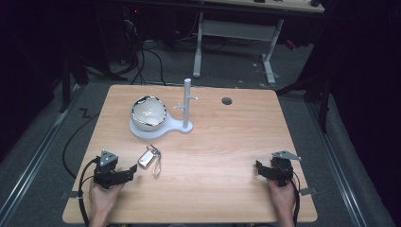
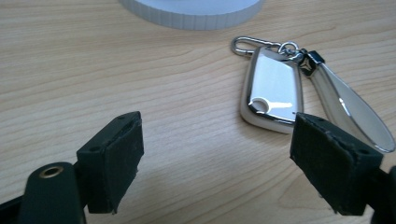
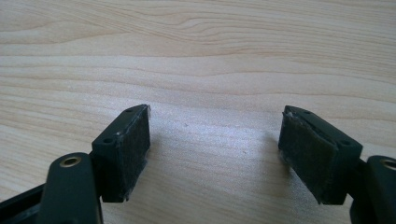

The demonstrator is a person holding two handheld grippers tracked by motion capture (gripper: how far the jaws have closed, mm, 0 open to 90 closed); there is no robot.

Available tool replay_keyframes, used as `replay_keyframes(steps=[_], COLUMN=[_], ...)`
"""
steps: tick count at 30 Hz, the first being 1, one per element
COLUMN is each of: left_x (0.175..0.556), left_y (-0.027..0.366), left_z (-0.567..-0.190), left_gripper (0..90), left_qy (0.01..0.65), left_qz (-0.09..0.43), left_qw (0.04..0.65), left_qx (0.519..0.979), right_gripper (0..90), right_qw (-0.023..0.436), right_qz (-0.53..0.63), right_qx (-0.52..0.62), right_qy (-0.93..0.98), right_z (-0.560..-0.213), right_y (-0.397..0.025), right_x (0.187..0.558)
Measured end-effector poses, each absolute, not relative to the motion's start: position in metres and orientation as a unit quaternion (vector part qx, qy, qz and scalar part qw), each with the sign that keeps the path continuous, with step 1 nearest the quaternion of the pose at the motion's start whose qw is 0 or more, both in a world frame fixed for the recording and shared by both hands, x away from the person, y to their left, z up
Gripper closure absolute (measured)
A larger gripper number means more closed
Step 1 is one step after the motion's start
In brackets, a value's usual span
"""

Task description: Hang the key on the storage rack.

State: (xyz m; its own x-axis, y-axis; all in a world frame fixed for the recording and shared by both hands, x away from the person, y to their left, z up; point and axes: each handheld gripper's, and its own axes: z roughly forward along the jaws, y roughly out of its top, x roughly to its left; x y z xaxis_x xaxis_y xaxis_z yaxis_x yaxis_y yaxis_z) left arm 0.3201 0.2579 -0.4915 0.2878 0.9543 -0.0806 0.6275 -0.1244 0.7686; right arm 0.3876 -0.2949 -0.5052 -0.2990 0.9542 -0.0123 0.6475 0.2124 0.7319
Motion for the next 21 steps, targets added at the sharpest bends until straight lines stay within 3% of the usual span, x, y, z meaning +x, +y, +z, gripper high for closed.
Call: replay_keyframes(steps=[21], left_x=[0.342], left_y=[0.226], left_z=[-0.491], left_gripper=[25.6], left_qy=[0.522], left_qz=[0.215], left_qw=[0.368], left_qx=[0.739], right_gripper=[25.0], right_qw=[0.241], right_qz=[0.318], right_qx=[0.541], right_qy=[0.74], right_z=[-0.505], right_y=[-0.295], right_x=[0.388])
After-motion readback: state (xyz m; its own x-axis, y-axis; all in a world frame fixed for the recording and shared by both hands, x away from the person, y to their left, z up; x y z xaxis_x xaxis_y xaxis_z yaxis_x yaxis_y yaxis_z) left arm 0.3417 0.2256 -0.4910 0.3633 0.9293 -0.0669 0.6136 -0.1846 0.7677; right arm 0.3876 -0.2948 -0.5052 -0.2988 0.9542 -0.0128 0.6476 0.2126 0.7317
